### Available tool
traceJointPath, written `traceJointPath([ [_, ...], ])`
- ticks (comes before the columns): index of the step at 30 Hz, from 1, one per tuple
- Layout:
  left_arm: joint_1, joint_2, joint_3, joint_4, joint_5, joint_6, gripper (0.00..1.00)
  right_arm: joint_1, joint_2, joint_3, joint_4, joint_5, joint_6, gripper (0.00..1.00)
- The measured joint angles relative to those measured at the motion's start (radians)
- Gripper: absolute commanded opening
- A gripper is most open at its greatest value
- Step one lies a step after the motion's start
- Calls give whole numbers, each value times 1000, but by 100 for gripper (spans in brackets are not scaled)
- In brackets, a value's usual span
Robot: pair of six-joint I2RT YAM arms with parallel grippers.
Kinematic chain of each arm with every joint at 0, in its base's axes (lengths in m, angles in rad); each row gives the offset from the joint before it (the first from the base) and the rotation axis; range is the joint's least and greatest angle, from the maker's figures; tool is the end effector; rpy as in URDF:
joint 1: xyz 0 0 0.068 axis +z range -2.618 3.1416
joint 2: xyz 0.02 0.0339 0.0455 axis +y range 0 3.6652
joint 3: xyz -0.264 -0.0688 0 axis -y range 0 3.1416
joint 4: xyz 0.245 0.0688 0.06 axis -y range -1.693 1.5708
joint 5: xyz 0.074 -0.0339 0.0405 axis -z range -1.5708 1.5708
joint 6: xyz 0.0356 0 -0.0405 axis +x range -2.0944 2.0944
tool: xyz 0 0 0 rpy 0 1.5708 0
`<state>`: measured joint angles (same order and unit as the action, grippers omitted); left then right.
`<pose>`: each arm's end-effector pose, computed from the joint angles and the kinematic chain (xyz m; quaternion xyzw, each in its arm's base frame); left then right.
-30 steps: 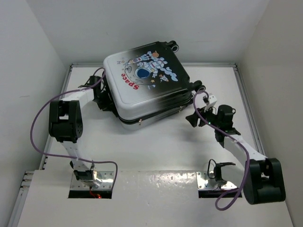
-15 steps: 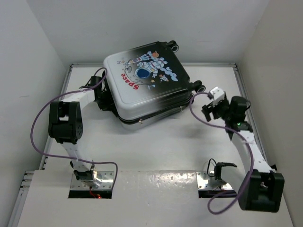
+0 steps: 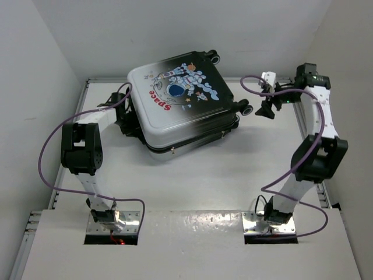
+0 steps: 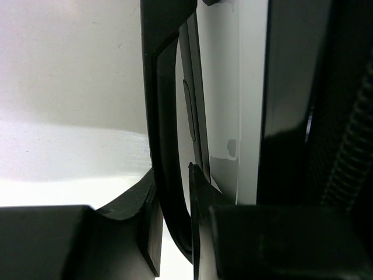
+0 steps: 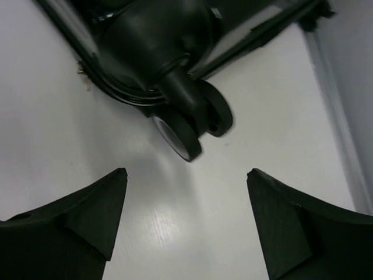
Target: Pack the luggage
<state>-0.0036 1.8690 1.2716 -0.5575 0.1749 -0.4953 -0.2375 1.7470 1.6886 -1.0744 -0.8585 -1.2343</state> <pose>0.3779 -0.0076 0.1779 -0.2197 0.9498 -0.1336 0.1782 0.3520 -0.0575 0.3309 -0.5037 0.7364 0.1685 0.4191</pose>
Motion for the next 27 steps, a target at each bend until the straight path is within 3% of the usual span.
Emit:
traceJointPath([
  [4,3,1,1,-1,9,5,0,55,80,18,-127,-3,-114,88],
  [9,5,1,1,-1,12,6,0,101,112,0,-114,3,-127,96],
  [27,7,7,5,-3,21,11,0,122,177,-7,254,150,112,99],
])
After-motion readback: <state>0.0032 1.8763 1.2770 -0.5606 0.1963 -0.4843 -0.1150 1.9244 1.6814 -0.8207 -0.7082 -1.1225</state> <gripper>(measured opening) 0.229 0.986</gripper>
